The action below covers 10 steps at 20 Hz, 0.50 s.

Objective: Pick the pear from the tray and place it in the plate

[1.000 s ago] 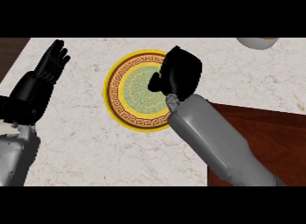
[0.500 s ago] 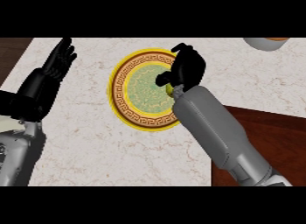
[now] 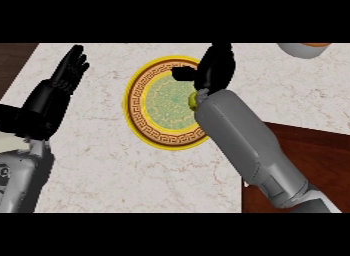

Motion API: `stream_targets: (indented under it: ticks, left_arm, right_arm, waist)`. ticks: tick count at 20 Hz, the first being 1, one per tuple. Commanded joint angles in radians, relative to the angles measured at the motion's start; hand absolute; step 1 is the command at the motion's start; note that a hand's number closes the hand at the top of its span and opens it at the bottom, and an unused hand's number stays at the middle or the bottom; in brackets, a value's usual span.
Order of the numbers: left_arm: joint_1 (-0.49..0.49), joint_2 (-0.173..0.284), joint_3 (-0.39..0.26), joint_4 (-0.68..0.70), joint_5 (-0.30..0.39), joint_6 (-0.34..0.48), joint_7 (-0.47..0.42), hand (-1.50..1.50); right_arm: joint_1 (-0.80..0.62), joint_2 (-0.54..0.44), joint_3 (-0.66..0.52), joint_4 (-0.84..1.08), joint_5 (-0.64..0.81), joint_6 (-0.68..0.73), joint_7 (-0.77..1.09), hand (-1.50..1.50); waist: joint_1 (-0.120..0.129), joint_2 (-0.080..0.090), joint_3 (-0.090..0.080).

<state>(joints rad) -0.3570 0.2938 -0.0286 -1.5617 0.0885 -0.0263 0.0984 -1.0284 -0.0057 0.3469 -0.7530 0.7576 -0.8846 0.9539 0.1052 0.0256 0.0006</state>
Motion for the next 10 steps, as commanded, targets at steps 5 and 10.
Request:
stream_targets:
  ticks: [5, 10]
  left_arm:
    - [0.036, 0.031, 0.055, 0.017, 0.012, -0.01, -0.014, 0.0]
    - [0.046, 0.028, 0.077, 0.014, 0.007, 0.011, 0.006, 0.0]
  right_arm:
    - [0.0, 0.005, 0.018, -0.023, -0.081, -0.309, 0.024, -1.5]
    - [0.104, 0.005, 0.097, -0.134, -0.031, -0.393, 0.078, -1.5]
  waist:
    - [-0.052, -0.017, -0.001]
    - [-0.099, -0.031, -0.001]
